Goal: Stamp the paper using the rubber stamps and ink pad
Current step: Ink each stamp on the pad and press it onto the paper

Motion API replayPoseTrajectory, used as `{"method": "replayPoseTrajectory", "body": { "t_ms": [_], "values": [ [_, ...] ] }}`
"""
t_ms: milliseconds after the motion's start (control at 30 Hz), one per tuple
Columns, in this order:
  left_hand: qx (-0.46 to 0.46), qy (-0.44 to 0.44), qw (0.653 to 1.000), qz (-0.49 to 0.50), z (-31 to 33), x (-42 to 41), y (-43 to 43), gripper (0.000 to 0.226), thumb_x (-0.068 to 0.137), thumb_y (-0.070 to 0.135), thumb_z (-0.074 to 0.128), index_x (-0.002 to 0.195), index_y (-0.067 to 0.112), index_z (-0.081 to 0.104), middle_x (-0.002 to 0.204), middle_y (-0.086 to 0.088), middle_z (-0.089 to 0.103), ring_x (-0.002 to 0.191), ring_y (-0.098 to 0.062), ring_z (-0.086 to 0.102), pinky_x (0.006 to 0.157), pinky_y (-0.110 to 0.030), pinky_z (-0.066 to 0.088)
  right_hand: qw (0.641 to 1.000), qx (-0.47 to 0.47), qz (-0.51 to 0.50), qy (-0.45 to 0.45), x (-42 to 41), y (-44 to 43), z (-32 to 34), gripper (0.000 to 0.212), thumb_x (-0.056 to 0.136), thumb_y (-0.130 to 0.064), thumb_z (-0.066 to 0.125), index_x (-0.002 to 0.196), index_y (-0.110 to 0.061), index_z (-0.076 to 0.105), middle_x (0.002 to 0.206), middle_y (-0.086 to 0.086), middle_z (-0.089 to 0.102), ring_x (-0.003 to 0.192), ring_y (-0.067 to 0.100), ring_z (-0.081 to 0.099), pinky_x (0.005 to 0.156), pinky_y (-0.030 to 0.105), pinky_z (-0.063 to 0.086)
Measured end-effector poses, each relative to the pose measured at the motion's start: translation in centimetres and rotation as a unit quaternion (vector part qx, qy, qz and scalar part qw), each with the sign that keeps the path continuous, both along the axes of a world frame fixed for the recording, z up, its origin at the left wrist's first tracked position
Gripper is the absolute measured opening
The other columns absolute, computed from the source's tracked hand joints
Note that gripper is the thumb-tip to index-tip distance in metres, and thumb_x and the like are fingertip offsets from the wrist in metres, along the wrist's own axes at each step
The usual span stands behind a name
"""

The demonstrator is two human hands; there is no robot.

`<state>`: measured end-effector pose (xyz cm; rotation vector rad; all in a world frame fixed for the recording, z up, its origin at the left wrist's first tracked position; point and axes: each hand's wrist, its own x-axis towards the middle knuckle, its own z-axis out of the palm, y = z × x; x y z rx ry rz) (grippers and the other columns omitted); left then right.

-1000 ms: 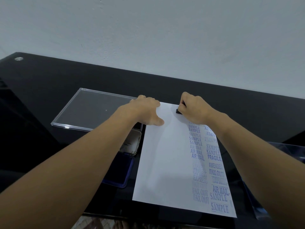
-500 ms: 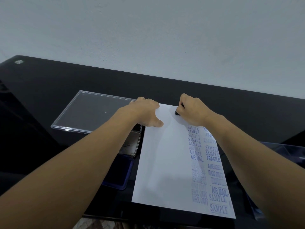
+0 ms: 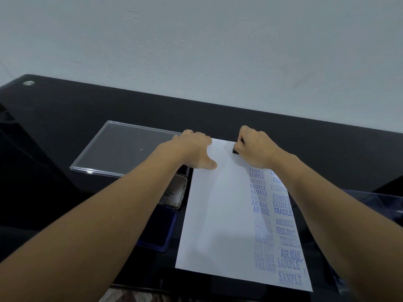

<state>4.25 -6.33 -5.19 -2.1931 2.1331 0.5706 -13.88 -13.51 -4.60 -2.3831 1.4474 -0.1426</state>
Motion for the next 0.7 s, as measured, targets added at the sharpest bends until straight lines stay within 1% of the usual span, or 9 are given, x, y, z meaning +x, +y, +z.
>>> {"method": "replayPoseTrajectory", "body": {
  "t_ms": [233, 467, 600, 700],
  "values": [
    [0.005, 0.0, 1.0, 0.003, 0.01, -0.05, 0.0, 0.068, 0.084, 0.055, 0.058, 0.139, 0.017, 0.044, 0.145, 0.002, 0.042, 0.14, -0.029, 0.024, 0.11, -0.049, 0.034, 1.0, 0.005, -0.012, 0.001, 0.06, -0.08, -0.05, 0.014, 0.099, -0.022, 0.045, 0.097, -0.008, 0.047, 0.081, 0.008, 0.056, 0.065, 0.019, 0.046, 0.056, 0.032, 0.036],
    [0.007, 0.007, 1.0, 0.008, 0.26, -0.21, 0.13, 0.067, 0.086, 0.053, 0.059, 0.14, 0.016, 0.043, 0.147, 0.002, 0.04, 0.141, -0.028, 0.021, 0.11, -0.047, 0.032, 1.0, 0.006, -0.018, -0.01, 0.12, 0.06, 0.02, 0.012, 0.097, -0.02, 0.044, 0.093, -0.009, 0.045, 0.079, 0.009, 0.053, 0.064, 0.02, 0.041, 0.055, 0.033, 0.033],
    [0.004, 0.002, 1.0, 0.007, 0.05, -0.16, -0.02, 0.068, 0.084, 0.054, 0.059, 0.138, 0.017, 0.044, 0.144, 0.001, 0.042, 0.139, -0.028, 0.025, 0.11, -0.047, 0.034, 1.0, 0.006, -0.018, -0.014, 0.09, 0.1, -0.02, 0.012, 0.097, -0.021, 0.044, 0.09, -0.011, 0.043, 0.08, 0.009, 0.054, 0.064, 0.021, 0.042, 0.055, 0.033, 0.033],
    [0.01, 0.0, 1.0, 0.01, 0.07, -0.11, -0.18, 0.072, 0.082, 0.056, 0.06, 0.14, 0.019, 0.042, 0.144, 0.002, 0.043, 0.138, -0.028, 0.026, 0.108, -0.05, 0.036, 1.0, 0.006, -0.017, -0.015, 0.08, 0.11, -0.04, 0.012, 0.097, -0.021, 0.043, 0.092, -0.01, 0.044, 0.08, 0.009, 0.054, 0.064, 0.02, 0.042, 0.055, 0.033, 0.034]
  ]
}}
